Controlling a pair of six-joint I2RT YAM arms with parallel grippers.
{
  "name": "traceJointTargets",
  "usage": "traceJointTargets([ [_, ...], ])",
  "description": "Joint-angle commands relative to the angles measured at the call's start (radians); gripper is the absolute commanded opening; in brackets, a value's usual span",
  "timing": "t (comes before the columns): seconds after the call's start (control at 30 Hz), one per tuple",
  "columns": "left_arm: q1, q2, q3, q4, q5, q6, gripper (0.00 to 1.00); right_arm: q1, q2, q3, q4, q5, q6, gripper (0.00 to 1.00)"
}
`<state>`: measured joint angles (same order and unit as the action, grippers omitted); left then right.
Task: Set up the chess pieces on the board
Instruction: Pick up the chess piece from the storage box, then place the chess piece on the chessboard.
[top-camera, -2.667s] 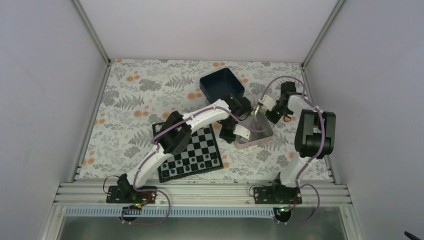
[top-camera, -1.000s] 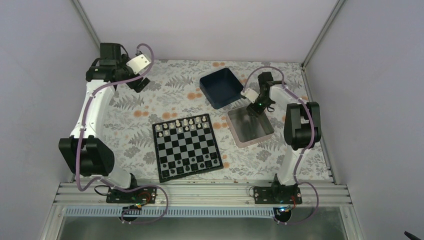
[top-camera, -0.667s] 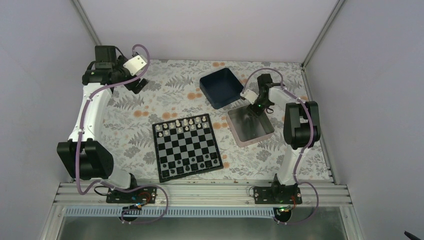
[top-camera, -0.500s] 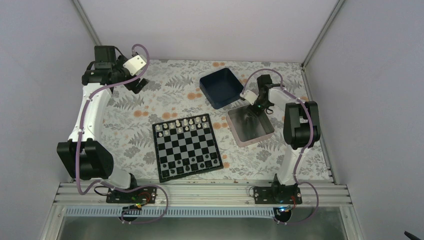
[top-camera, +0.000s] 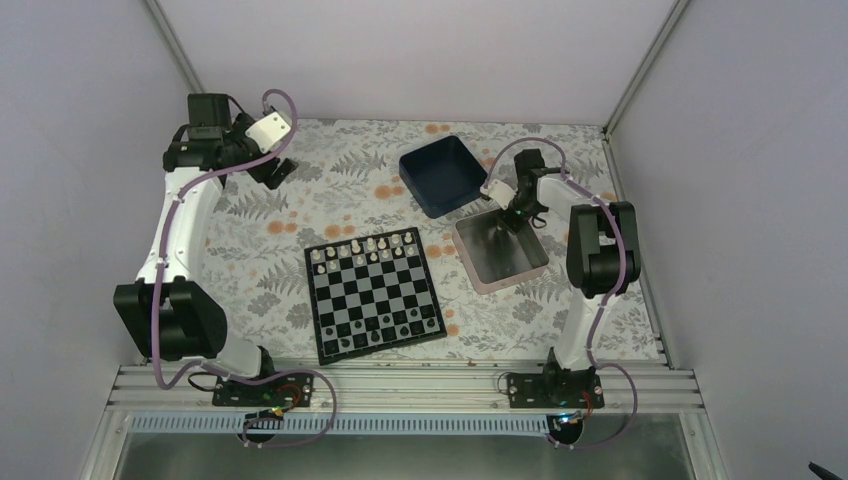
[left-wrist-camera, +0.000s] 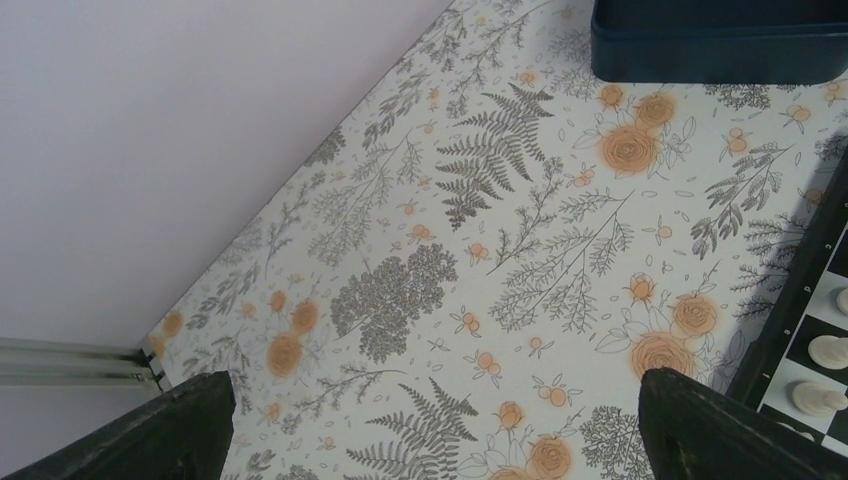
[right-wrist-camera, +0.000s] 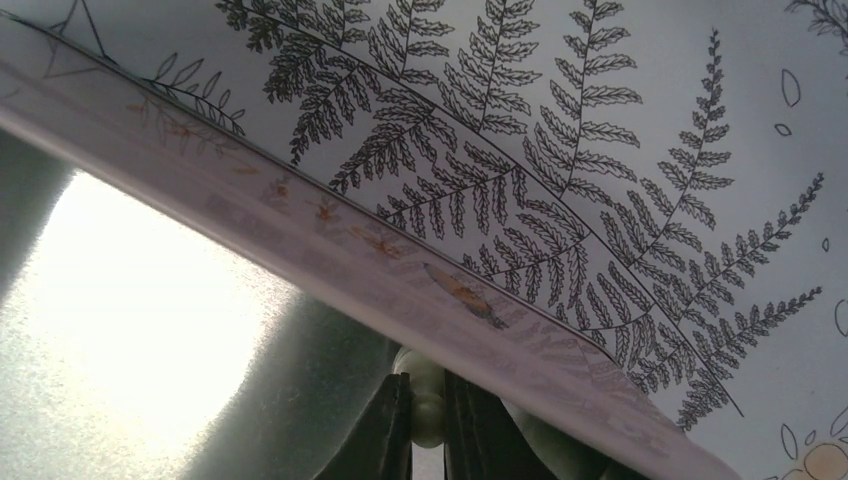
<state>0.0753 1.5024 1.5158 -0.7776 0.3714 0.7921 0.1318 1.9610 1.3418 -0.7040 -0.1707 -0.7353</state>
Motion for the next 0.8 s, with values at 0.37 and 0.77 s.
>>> traceJointTargets([
  [0.37,0.074,-0.094,-0.079,0.044,0.066,0.004,1.0,0.12,-0.17,0.056,-0.193,0.017,0.028,0.04],
  [0.77,0.151,-0.132,-0.105,0.076,0.093,-0.033,1.0,0.57,-0.083,0.397,-0.32,0.014,0.099,0.04],
])
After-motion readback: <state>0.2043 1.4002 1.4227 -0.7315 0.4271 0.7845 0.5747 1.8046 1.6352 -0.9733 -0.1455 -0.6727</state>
